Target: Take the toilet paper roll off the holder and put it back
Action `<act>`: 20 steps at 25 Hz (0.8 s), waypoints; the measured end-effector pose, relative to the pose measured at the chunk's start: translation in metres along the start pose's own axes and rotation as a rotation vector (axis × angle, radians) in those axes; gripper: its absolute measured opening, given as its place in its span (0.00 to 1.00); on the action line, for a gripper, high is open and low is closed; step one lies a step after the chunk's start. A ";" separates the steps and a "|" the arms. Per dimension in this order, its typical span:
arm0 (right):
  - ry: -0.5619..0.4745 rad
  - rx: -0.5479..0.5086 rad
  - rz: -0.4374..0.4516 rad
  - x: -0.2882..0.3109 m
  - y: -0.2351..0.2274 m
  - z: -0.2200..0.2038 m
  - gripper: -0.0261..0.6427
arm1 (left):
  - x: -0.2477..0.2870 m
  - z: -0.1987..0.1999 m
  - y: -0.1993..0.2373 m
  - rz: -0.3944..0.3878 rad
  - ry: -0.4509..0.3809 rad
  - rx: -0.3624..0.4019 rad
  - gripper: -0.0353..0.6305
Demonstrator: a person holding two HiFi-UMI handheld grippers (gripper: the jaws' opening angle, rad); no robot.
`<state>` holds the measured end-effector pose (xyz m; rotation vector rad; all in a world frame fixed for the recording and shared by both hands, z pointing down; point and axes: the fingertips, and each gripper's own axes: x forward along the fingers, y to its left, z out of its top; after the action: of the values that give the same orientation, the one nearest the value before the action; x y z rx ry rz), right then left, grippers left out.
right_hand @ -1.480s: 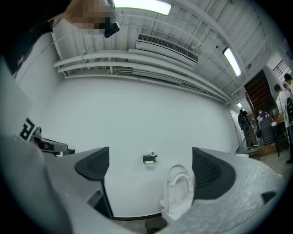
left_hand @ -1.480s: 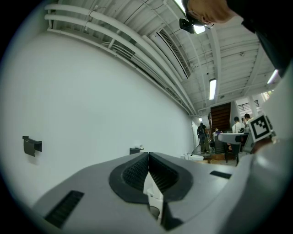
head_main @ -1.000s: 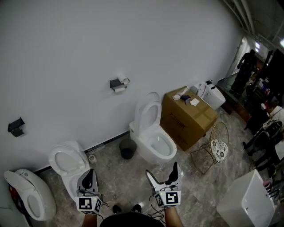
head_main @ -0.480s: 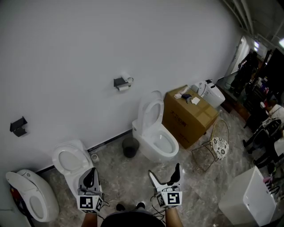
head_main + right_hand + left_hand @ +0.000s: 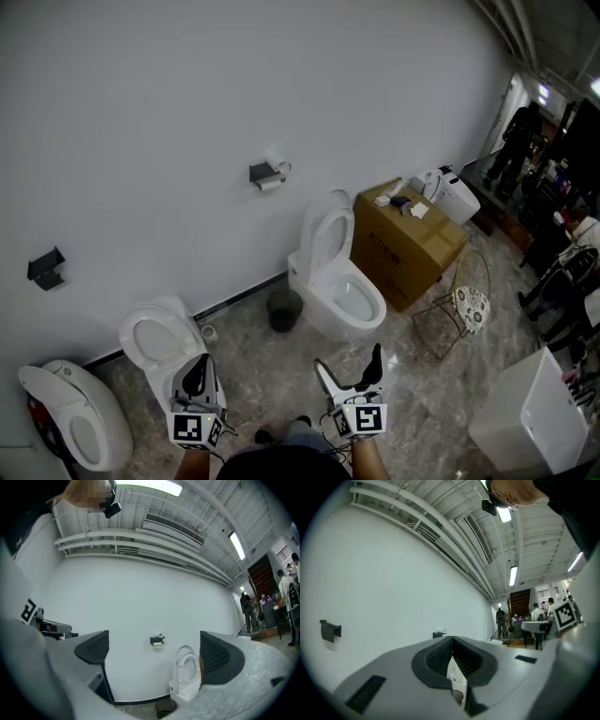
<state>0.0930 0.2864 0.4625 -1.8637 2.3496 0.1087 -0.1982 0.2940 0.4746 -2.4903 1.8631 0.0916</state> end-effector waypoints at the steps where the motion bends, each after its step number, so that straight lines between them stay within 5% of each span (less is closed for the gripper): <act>1: 0.002 0.000 0.000 0.001 0.001 -0.001 0.91 | 0.001 -0.001 0.001 0.000 0.003 -0.003 0.06; 20: -0.045 -0.026 -0.008 0.060 -0.009 -0.003 0.91 | 0.048 -0.008 0.020 -0.004 -0.011 -0.006 0.06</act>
<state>0.0878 0.2262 0.4560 -1.8617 2.3224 0.1788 -0.2034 0.2423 0.4800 -2.4917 1.8569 0.1113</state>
